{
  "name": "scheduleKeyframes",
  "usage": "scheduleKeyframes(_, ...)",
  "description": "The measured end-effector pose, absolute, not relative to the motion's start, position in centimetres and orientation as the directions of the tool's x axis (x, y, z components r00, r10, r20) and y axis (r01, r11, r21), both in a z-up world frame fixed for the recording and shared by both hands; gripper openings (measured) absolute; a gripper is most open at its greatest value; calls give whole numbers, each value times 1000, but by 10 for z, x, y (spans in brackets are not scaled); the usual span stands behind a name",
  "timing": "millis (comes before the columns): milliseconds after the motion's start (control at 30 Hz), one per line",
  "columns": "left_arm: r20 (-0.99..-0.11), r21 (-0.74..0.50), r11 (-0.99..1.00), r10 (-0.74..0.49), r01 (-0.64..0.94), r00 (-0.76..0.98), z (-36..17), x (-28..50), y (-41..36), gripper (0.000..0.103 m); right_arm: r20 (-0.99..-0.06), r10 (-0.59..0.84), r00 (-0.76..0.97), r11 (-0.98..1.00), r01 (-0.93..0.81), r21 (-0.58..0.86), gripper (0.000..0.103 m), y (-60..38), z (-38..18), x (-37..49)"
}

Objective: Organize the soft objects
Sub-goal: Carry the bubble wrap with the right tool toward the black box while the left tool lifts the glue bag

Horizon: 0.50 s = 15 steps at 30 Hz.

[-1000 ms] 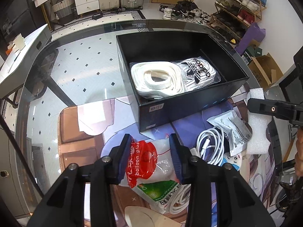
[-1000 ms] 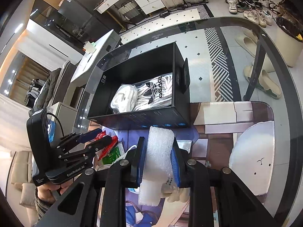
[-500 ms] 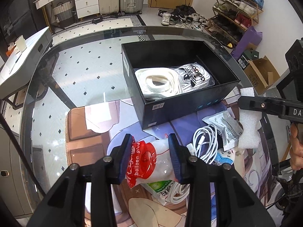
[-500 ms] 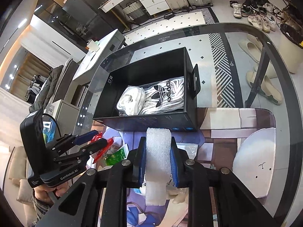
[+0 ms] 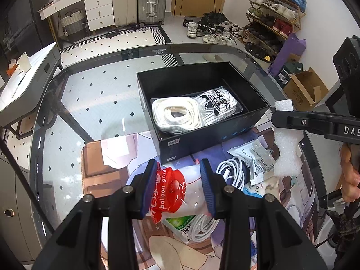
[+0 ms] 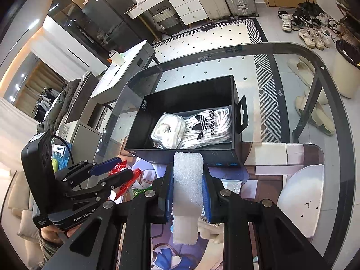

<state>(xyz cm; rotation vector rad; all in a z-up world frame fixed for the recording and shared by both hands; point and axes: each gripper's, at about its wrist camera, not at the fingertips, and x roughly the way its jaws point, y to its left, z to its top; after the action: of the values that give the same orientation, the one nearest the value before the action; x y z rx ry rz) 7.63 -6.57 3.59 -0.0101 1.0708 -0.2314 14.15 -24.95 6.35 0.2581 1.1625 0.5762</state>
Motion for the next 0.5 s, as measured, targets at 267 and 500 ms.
scheduleKeyframes(267,-856,-99,979,-176,180,486,53,81,-64,37,-791,539,290,834,-319,451,21,-243,79,149)
scheduleKeyframes(500,-837,-76,983,-155,169,524,70,85,-60,37,-791,528,310,839,-331,431,22,-241,90,154)
